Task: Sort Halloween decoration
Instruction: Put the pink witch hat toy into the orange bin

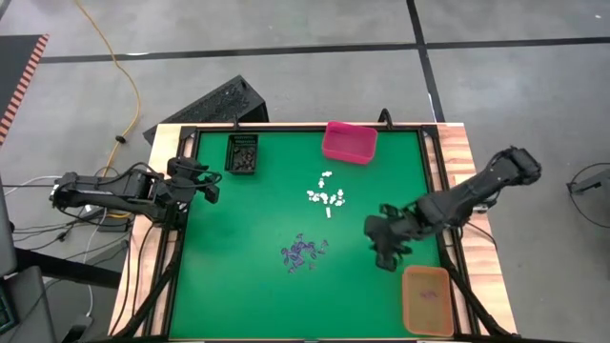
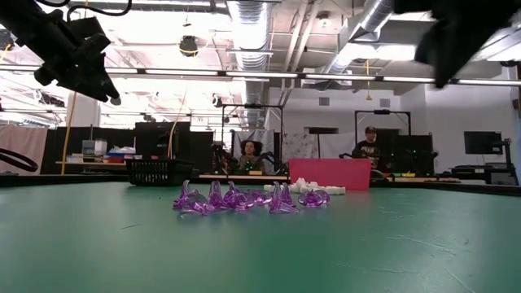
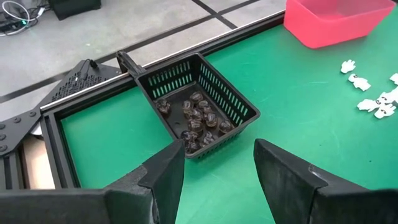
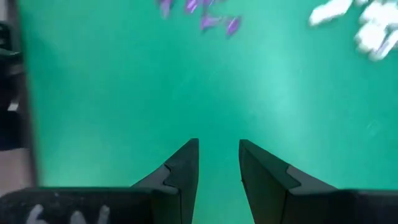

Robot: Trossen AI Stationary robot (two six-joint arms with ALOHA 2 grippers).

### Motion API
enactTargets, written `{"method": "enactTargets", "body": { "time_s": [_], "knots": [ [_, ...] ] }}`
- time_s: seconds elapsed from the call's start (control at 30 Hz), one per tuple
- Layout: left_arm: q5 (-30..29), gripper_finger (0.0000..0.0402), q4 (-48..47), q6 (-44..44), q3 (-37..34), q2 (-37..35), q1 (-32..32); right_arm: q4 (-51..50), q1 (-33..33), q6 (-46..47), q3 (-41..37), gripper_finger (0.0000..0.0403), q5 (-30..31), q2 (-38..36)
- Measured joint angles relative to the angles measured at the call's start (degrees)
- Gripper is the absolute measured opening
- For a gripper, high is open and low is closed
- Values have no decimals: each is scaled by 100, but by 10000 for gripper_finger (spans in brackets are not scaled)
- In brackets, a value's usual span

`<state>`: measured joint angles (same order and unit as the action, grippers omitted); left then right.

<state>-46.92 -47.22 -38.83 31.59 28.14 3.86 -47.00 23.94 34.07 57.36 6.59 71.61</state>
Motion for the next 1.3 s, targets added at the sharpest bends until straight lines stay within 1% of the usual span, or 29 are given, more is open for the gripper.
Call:
{"method": "enactTargets", "body": {
  "time_s": [0.17,0.33,0.5,0.6,0.73,0.93,1.03,1.3],
  "knots": [
    [0,183,13,0,0,0,0,739,-823,-1400,0,143,-1,357],
    [0,183,14,2,0,-2,0,1906,-1356,-2430,0,143,-109,849],
    [0,183,15,2,0,0,0,3129,-1650,-3036,0,143,-631,1501],
    [0,183,17,2,0,-2,0,3693,-1711,-3254,-1,143,-926,1923],
    [2,183,17,-31,0,-1,2,4222,-1717,-3328,-2,143,-1356,2417],
    [2,183,17,-76,0,-2,2,4848,-1591,-3504,-4,143,-1583,2991],
    [2,183,17,-134,0,-2,1,5014,-1578,-3508,-4,143,-1698,3093],
    [4,183,37,-149,0,-1,2,5027,-1706,-3610,-4,143,-1701,3086]
  ]
}}
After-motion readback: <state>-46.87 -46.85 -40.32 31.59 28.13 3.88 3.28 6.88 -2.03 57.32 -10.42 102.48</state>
